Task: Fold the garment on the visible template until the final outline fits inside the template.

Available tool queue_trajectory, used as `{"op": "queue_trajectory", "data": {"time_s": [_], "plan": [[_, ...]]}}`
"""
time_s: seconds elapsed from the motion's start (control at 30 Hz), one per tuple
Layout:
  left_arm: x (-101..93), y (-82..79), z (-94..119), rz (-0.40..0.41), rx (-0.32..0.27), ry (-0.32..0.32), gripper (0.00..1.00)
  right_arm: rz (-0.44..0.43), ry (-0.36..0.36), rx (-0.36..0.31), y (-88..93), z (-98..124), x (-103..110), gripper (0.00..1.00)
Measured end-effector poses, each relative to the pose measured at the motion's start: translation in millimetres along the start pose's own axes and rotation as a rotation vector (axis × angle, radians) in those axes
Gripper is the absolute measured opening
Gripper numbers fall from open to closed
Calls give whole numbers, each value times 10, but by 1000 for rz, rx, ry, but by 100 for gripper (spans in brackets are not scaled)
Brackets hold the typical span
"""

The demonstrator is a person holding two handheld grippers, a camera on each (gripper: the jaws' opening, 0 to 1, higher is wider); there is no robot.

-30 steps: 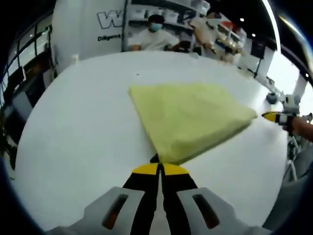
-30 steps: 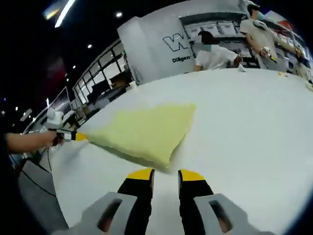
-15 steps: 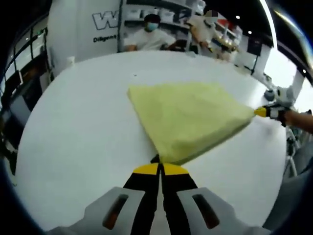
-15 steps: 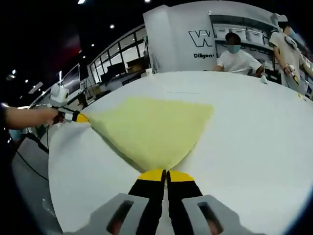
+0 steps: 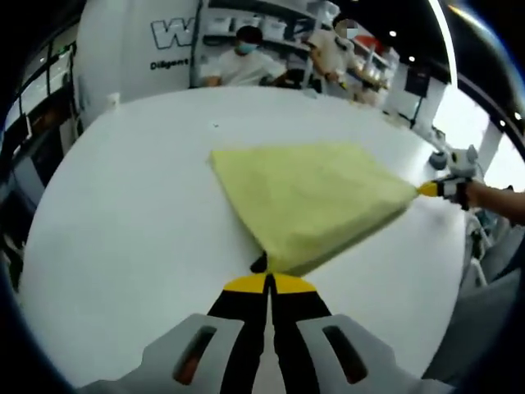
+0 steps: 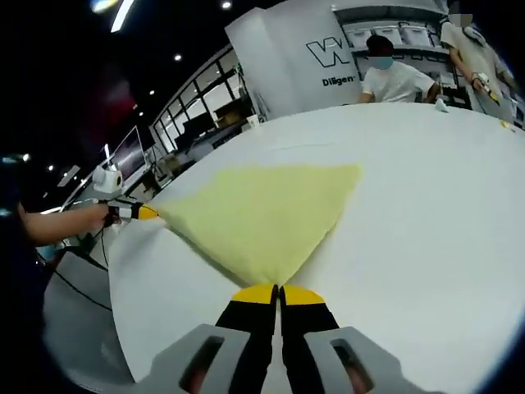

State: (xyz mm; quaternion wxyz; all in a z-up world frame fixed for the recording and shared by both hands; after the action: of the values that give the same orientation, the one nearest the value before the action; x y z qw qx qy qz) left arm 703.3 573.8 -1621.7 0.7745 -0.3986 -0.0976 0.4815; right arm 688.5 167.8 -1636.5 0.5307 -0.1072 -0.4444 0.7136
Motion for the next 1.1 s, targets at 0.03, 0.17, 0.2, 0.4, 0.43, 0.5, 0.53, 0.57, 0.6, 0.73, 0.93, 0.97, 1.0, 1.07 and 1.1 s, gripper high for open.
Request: {"op": "queue_trajectory", "data": {"time_s": [0.03, 0.17, 0.2, 0.4, 0.43, 0.5, 0.53, 0.57, 0.6, 0.73, 0.93, 0.97, 1.0, 1.07, 1.1], "plan": [[-50, 55, 37, -6, 14, 11, 0, -17, -11, 0, 47, 64, -18, 0], [-254, 241, 188, -34, 53, 41, 0, -49, -23, 7, 166, 222, -21, 0], [-310, 295, 223, -41, 54, 41, 0, -51, -18, 9, 220, 268, 26, 0], [-500, 446, 318, -11, -12, 55, 0, -94, 34, -24, 323, 352, 7, 0], [-480, 448, 307, 6, -12, 57, 0, -82, 52, -23, 330, 358, -9, 0], [-509, 469, 361, -7, -18, 42, 0, -92, 111, -29, 334, 388, -92, 0], [-463, 459, 397, -32, -24, 5, 0, -139, 161, -85, 275, 429, -169, 0], [-436, 467, 426, -34, -20, -17, 0, -168, 166, -114, 242, 451, -188, 0], [-371, 473, 530, -6, -26, -75, 0, -261, 183, -196, 146, 548, -238, 0], [-122, 482, 729, 57, -77, -143, 0, -109, 258, -173, 112, 689, -322, 0], [-366, 293, 657, -18, -92, -50, 0, -76, 159, -203, -5, 569, -43, 0], [-423, 309, 606, -16, -73, -35, 0, -55, 146, -183, 8, 523, 11, 0], [-455, 334, 548, -23, -53, -29, 0, -46, 136, -150, 40, 458, 52, 0], [-447, 438, 399, -50, 7, -23, 2, -51, 140, -157, 47, 381, 108, 0], [-520, 499, 311, -58, 41, -9, 7, -70, 134, -156, 55, 358, 133, 0]]}}
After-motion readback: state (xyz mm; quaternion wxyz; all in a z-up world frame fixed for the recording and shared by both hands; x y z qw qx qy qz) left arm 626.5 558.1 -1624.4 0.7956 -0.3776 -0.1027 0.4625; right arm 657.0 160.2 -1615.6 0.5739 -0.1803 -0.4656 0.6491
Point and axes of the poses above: the point that each gripper's makers call its tool centre point, and the gripper's own axes: z roughly backward along the fingers, x roughly to its left, y roughly out of its underside, the point moved 4 cm from there along z, roughly backward along the fingers, and after that the axes turned 7 degrees about y, right-handed, at the moved point
